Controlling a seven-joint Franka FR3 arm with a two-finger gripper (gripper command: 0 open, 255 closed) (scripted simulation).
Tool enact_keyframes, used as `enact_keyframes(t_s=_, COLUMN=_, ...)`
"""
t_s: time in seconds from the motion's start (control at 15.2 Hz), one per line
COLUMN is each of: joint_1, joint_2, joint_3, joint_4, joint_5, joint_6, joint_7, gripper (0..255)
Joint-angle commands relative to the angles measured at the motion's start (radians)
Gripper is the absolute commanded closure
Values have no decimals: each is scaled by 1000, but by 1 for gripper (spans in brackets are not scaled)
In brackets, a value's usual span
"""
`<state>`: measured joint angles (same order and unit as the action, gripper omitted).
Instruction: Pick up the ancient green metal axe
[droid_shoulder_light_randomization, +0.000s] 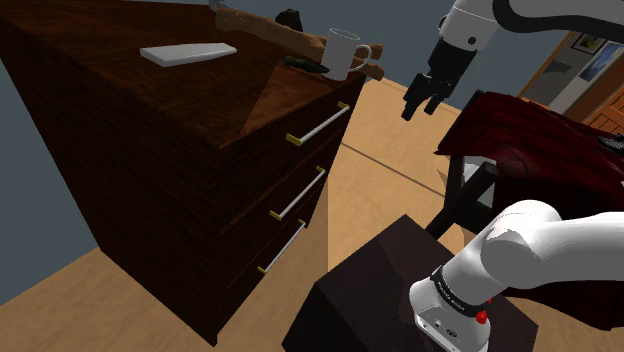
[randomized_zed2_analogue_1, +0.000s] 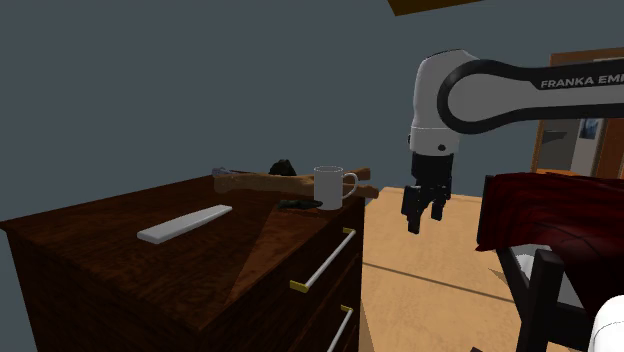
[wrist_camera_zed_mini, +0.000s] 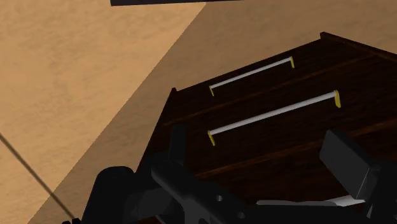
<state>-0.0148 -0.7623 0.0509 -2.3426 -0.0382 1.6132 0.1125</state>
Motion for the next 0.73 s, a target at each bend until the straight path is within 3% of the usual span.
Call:
enact_keyframes(t_s=0.0, joint_1=0, joint_2=0, joint_3=0, joint_4=0, joint_5=0, joint_6=0, joint_7=0, gripper=0)
enact_keyframes(t_s=0.66, joint_1=67, joint_2=393, joint_3=-25, joint_4=330, joint_5=12, joint_6=75, joint_7=-204, gripper=0)
